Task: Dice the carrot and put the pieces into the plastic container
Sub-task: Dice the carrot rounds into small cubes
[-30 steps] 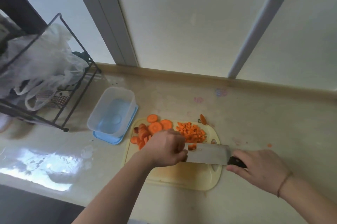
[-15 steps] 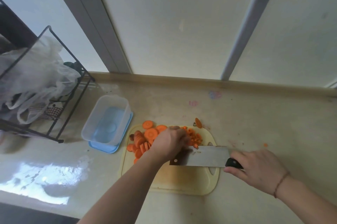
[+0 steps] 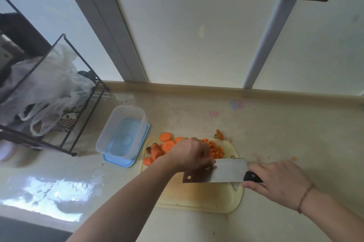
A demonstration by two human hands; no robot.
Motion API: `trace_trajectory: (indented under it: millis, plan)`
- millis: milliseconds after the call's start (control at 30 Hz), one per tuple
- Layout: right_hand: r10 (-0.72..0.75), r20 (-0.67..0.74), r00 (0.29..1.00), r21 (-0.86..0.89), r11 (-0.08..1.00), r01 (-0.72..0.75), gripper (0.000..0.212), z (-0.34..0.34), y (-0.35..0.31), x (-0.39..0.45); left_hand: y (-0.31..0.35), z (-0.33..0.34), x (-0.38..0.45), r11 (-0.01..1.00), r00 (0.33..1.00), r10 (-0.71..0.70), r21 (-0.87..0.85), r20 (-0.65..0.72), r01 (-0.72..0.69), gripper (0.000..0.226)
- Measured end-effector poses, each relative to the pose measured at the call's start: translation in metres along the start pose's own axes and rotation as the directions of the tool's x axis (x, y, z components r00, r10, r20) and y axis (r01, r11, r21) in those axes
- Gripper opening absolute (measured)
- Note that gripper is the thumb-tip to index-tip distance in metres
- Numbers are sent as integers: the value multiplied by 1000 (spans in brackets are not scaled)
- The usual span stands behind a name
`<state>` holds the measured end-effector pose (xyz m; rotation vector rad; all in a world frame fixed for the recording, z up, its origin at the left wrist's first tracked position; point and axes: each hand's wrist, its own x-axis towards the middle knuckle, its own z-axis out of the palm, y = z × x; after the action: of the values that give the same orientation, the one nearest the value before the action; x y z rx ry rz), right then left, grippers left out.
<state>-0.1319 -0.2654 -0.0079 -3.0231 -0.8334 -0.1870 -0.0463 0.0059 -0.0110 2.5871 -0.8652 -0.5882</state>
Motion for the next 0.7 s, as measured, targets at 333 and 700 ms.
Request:
trace_trajectory:
  millis: [333,700]
  plan:
    - [21,13,1000,4,1000,-21,61,8,-6,-12,-40,-2,3,969,966,-194,117,-172,216,31]
    - [89,18,996,27,996,-90,57,-3,-19,-34,-59,-17,0,935,971,-238,275,18,224,38]
